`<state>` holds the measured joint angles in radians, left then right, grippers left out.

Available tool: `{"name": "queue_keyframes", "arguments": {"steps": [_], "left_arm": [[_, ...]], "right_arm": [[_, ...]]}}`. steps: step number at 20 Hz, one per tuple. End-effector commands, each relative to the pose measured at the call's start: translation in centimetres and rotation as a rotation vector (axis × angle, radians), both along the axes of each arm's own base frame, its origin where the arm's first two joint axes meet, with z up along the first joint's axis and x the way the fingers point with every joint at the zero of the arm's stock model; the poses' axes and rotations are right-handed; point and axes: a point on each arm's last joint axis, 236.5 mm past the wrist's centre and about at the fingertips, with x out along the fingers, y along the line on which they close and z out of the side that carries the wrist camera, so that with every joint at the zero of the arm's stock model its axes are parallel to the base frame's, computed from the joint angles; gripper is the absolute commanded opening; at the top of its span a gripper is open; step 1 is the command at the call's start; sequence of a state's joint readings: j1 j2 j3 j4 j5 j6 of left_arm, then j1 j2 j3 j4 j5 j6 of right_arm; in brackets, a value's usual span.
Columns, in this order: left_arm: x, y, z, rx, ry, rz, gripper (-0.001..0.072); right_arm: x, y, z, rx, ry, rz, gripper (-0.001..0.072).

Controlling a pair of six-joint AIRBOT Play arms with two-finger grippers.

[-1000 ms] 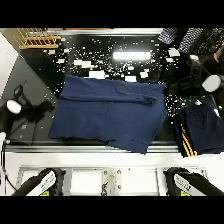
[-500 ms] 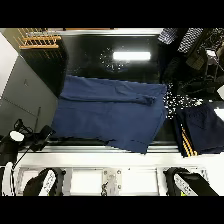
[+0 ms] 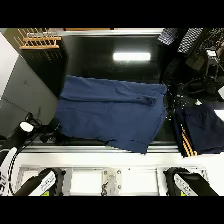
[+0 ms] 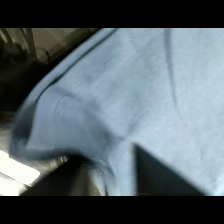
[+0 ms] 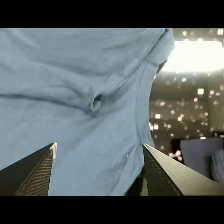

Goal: Fold the clothes and pants, and hang the long-sleeved shirts on hangers.

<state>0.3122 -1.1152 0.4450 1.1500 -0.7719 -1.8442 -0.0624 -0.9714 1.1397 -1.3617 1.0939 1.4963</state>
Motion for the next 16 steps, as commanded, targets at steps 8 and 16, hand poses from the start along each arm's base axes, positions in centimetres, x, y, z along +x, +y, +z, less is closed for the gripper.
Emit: {"name": "queue_keyframes", "arguments": {"steps": [8, 16], "left_arm": [[2.4, -3.1, 5.2, 0.051, -0.157, -0.22, 0.0008], [2.9, -3.4, 6.5, 0.064, -0.205, -0.227, 0.0008]], "right_arm": [[-13.5, 0.7, -15.1, 0.179, 0.56, -0.064, 0.059], [-23.7, 10.8, -22.6, 0.457, 0.824, 0.072, 0.0581]]}}
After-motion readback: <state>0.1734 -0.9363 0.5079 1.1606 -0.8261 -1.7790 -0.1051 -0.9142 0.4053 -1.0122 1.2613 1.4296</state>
